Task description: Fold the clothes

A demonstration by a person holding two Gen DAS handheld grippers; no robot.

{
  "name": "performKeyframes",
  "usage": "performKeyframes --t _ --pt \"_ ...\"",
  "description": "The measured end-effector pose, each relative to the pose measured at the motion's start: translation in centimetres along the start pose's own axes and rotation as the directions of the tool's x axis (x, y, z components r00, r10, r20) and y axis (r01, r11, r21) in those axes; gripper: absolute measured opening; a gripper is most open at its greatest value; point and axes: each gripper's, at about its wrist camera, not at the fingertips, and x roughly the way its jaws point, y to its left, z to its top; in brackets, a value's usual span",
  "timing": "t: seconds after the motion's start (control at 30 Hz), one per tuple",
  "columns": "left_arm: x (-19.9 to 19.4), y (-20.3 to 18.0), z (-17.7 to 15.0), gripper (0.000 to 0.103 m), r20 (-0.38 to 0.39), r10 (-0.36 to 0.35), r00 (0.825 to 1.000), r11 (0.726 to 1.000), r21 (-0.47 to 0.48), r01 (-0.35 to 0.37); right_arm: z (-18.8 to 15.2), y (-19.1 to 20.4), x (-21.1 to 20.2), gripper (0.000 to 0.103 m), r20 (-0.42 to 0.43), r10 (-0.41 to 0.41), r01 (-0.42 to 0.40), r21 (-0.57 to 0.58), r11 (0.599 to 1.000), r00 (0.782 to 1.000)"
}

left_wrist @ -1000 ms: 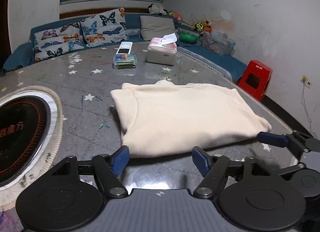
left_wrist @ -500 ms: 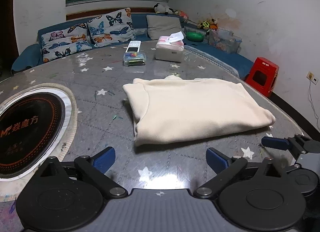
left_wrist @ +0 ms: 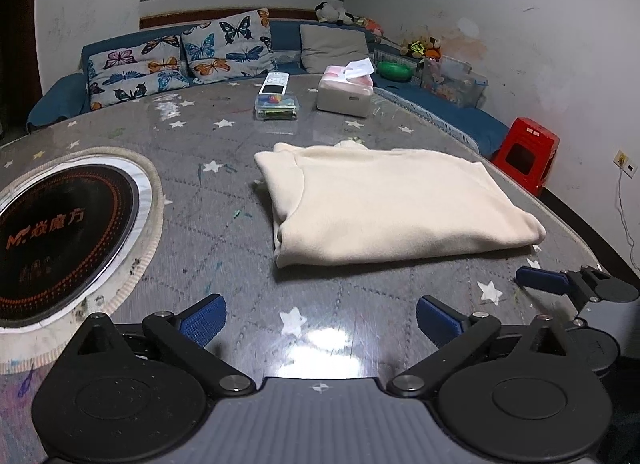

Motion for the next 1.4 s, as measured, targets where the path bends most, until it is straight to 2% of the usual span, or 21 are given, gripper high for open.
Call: performKeyframes --t 0.7,1.0,1.4 --pt "-2.2 -0.1 -1.2 0.103 0.021 0.03 0.999 1.0 0.002 -0.03 0.2 -0.3 -0.7 0.103 0.008 -0.013 0.013 0.032 0.999 1.0" --pt "-2.8 -0.6 -1.2 0.103 0.046 0.039 0.998 0.999 0.019 -0.04 1.1 -0.7 -3.1 0.103 0.076 -0.038 0.034 0.047 0.998 0.996" --pt "-3.6 -1.3 -1.4 0.103 0.059 0.042 0.997 0.998 0.036 -0.044 1.3 -0.5 -5.0 0.103 0.11 -0.051 0.046 0.048 0.998 0.993"
